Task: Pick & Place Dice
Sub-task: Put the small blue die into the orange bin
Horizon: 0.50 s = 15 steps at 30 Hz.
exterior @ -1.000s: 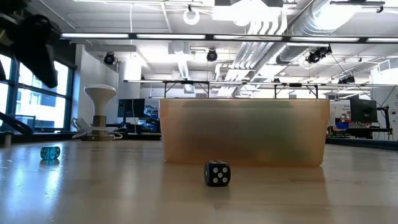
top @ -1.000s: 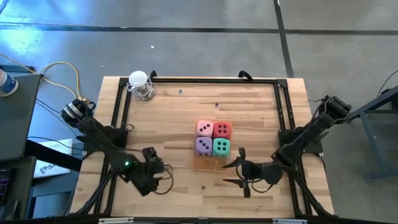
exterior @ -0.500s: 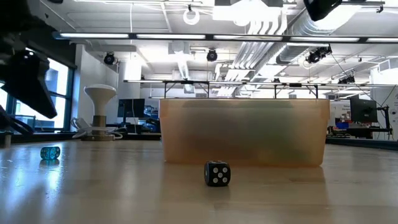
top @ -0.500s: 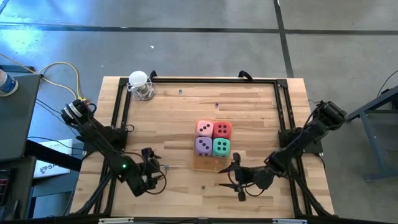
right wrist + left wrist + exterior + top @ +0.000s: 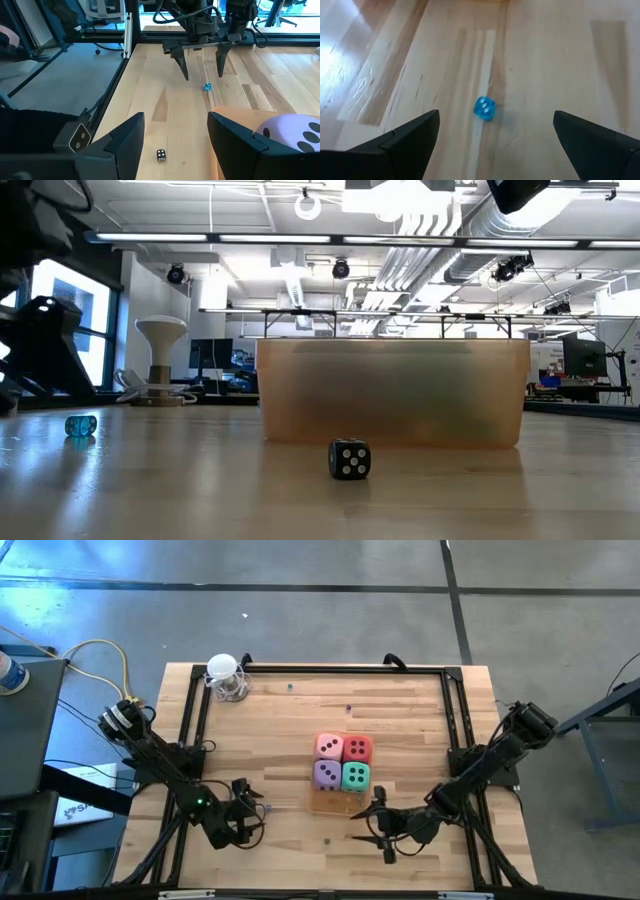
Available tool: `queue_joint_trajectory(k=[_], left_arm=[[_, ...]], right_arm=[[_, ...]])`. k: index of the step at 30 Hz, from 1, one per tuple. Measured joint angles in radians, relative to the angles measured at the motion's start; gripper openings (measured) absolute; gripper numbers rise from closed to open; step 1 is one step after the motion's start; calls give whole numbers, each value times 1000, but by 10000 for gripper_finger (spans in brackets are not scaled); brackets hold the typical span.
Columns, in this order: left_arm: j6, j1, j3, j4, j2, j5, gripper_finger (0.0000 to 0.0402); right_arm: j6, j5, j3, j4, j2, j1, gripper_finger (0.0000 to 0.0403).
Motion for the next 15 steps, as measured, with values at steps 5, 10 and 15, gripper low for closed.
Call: queue_joint_trajectory(k=[5,10,15], left_arm=[[-23,1,-40,36,0,-2,379],[18,1,-48,66,0,-3,379],[29,1,-63,78,0,-4,379]], right_arm=[[4,0,0,0,0,0,210],[3,0,0,0,0,0,210],[3,0,0,0,0,0,210]])
